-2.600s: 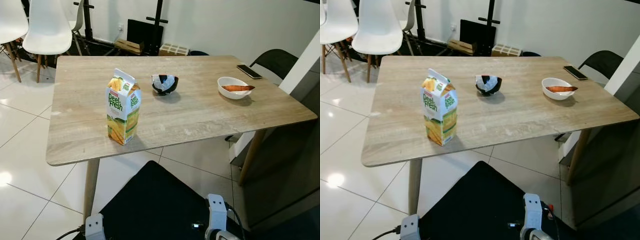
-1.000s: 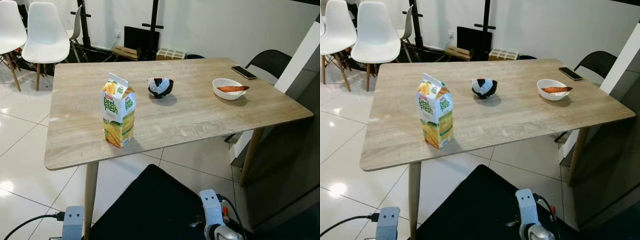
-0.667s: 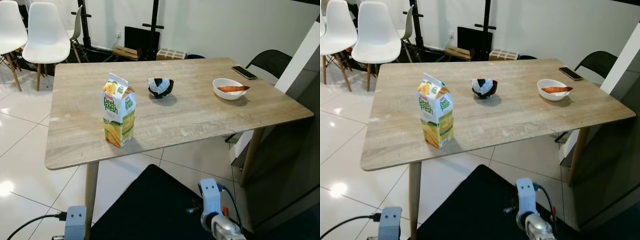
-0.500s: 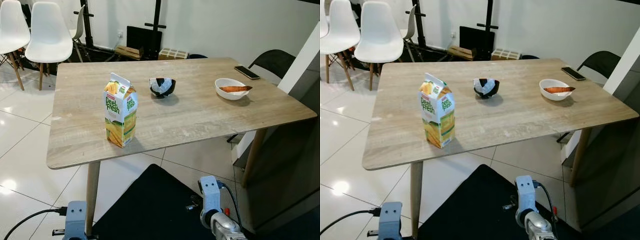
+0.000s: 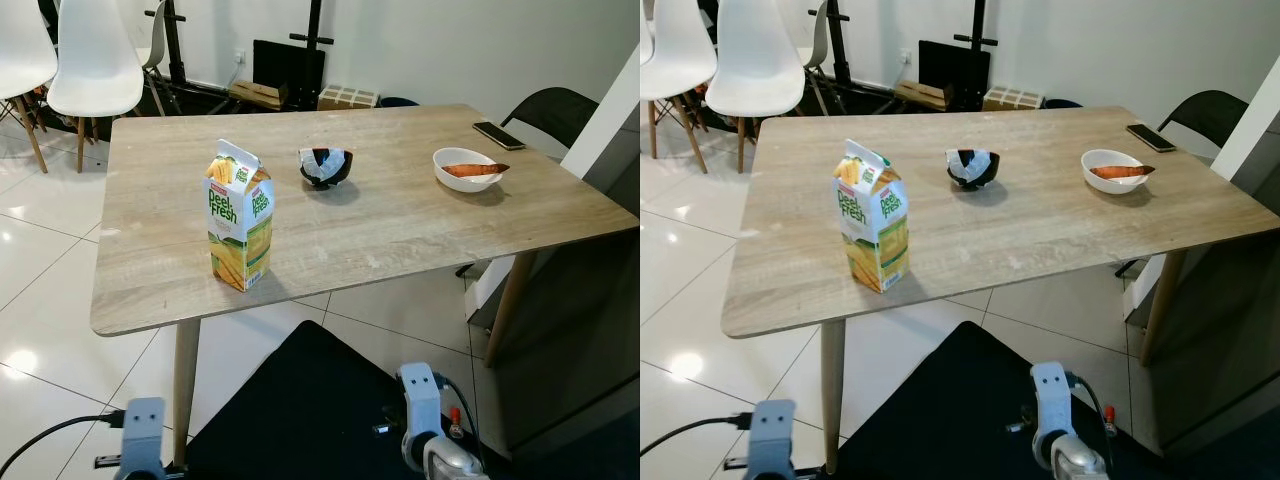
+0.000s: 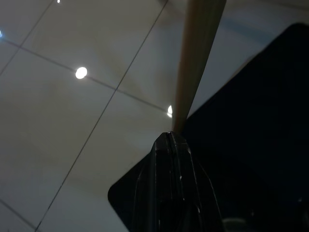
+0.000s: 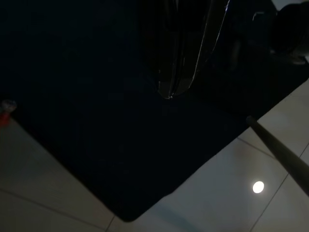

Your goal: Restocking fridge

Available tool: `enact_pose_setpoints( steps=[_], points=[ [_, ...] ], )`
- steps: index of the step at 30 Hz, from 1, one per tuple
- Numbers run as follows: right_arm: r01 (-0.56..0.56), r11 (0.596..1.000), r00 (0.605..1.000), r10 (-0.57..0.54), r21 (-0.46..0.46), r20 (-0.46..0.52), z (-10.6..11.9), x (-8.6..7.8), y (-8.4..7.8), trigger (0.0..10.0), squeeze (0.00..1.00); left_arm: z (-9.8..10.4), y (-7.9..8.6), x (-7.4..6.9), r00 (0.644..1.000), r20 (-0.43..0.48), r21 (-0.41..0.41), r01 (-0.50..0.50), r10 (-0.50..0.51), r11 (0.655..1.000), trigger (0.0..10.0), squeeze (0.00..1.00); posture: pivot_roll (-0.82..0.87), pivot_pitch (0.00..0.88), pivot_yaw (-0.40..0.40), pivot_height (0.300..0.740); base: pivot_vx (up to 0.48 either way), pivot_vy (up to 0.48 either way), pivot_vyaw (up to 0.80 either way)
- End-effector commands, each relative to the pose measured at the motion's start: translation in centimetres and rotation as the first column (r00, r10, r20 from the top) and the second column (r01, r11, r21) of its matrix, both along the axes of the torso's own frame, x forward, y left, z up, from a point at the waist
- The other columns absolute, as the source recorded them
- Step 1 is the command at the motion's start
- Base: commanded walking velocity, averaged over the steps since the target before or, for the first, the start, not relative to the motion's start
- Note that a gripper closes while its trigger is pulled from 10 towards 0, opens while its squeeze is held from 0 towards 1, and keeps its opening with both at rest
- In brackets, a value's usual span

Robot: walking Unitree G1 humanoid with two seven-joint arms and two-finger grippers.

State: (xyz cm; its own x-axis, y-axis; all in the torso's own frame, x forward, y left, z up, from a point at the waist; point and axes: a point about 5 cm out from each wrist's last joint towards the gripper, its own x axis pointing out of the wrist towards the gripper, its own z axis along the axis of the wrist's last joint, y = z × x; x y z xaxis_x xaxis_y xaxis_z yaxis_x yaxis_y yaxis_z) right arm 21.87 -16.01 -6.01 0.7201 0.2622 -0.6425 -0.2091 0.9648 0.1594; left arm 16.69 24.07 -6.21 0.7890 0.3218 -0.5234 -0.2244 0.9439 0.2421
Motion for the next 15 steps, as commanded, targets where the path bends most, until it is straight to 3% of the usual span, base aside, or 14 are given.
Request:
enact_pose_setpoints(
  steps=[1,5,9,15],
  points=[
    [-0.003,1.0,1.0,0.003,0.0,-0.021,-0.3,-0.4,-0.1,10.0,0.0,-0.1,0.1,-0.1,1.0,-0.013,-0.012,-0.002,0.002,1.0,10.0,0.0,0.04,0.065,-0.106,0.74,0.0,0.0,0.0],
    [0.028,1.0,1.0,-0.028,0.011,-0.004,0.1,0.2,-0.5,10.0,0.0,-0.6,-0.7,-0.3,0.998,-0.052,-0.033,0.043,-0.045,0.999,10.0,0.0,-0.01,0.089,-0.066,0.74,0.0,0.0,0.0],
    [0.133,0.99,0.991,-0.134,0.038,0.006,0.5,0.9,-1.0,10.0,0.0,-0.9,-0.6,-0.7,0.987,-0.11,0.017,0.118,-0.115,0.993,10.0,0.0,0.0,0.093,-0.077,0.74,0.0,0.0,0.0],
    [0.063,0.998,0.998,-0.063,0.017,-0.006,0.3,0.7,-0.4,10.0,0.0,-0.4,0.1,-0.2,0.991,-0.086,0.032,0.103,-0.1,0.994,10.0,0.0,0.0,0.102,-0.088,0.74,0.0,0.0,0.0]
  ],
)
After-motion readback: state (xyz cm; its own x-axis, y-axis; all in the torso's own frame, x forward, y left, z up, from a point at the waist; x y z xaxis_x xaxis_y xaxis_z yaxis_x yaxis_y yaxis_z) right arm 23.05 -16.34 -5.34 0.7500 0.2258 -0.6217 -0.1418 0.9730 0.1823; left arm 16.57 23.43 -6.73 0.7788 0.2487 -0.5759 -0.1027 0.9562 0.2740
